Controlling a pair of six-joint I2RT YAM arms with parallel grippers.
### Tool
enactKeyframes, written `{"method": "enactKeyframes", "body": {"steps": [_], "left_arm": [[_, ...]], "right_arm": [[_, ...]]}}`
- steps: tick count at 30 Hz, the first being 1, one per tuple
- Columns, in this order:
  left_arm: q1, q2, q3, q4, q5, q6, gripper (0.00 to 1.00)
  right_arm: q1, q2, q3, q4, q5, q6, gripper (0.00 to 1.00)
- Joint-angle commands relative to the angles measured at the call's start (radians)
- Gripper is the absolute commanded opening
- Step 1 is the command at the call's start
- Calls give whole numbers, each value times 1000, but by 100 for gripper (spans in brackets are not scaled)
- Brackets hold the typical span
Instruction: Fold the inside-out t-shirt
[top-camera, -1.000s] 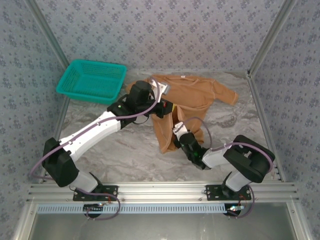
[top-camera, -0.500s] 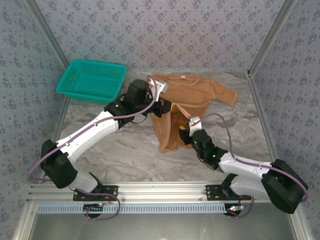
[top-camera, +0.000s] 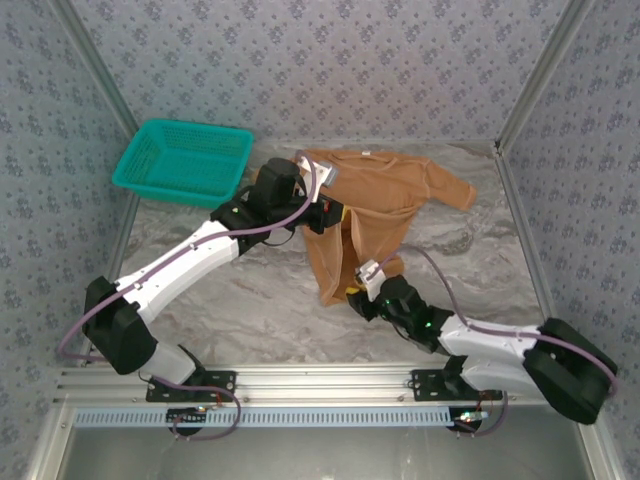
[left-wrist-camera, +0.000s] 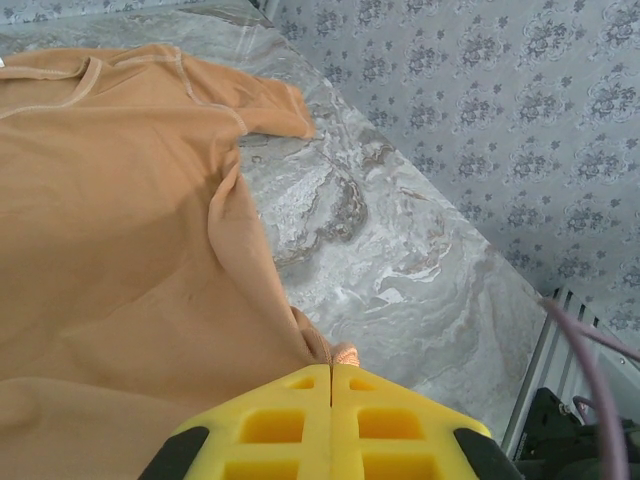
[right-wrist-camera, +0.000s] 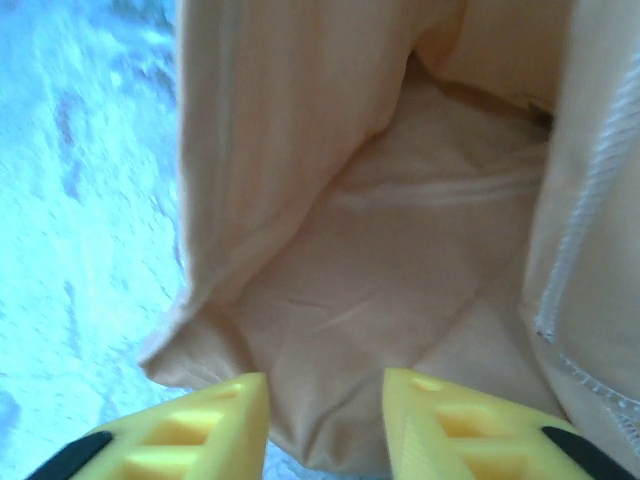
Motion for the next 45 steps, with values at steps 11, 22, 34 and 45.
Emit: {"method": "enactKeyframes", "body": {"steps": [11,22,34,45], "left_arm": [[4,-19,48,-19,24,13,0],[4,-40,53,-30,52,9,0],[-30,-66,107,37,119,-22,0],[-85,-116,121,64,149,-4,0]], "right_arm": [[-53,445,174,364,126,-186,20],[-106,540,269,364,216,-100,19],[-120,661,393,335,381,-55,28],[-179,733,568,162,397,35,32]]}}
